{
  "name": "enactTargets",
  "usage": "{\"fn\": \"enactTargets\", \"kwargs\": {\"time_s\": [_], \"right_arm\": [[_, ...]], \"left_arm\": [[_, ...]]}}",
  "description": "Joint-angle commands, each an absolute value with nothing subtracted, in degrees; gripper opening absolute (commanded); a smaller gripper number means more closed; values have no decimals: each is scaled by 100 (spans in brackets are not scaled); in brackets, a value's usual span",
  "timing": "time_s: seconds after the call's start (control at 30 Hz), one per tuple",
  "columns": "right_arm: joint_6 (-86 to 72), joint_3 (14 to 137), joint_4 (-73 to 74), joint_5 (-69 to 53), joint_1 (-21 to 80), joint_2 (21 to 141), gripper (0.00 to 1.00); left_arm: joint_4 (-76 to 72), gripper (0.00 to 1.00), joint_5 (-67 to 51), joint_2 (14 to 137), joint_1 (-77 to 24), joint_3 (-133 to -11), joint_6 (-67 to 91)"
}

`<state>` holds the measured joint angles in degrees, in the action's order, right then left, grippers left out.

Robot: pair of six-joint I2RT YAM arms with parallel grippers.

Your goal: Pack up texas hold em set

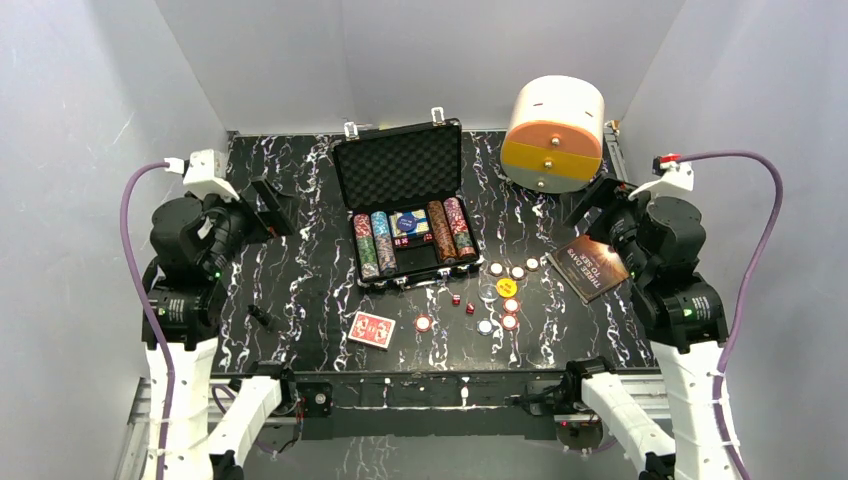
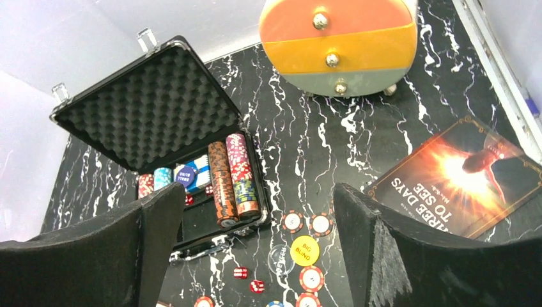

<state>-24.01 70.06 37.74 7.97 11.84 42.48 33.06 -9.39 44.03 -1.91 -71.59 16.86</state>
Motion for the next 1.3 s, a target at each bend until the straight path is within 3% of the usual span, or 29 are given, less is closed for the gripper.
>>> {"fn": "enactTargets", "kwargs": {"time_s": [0.0,0.13,0.33,0.57,0.7,0.83,0.93,1.27], "right_arm": [[-3092,6724,3541,1273,1145,3912,98],[-2872,6580,3368,588,1138,3845,98],[-2582,6799,4191,-489,1142,4839,95],[-2628,6284,4404,-1204,1275,5576,71],[-3039,5870,4255,-334,2220,5744,59],[-3738,5712,4341,1076,3588,6208,54],[-4002,5620,4202,1436,4034,6566,48],[-4422,5738,3492,1697,5114,8163,52]], "left_arm": [[3122,98,-1416,4321,-136,-6933,1844],[2833,98,-2306,4205,-133,-6428,1921],[2236,98,-3058,4027,-141,-5573,2238],[1941,98,-2939,3867,-142,-4580,2568],[1785,98,-2890,3740,-141,-3986,2796],[1648,98,-2853,3657,-141,-3614,2887],[1669,98,-2858,3682,-141,-3675,2828],[1735,98,-2762,3663,-141,-3635,2839]]}}
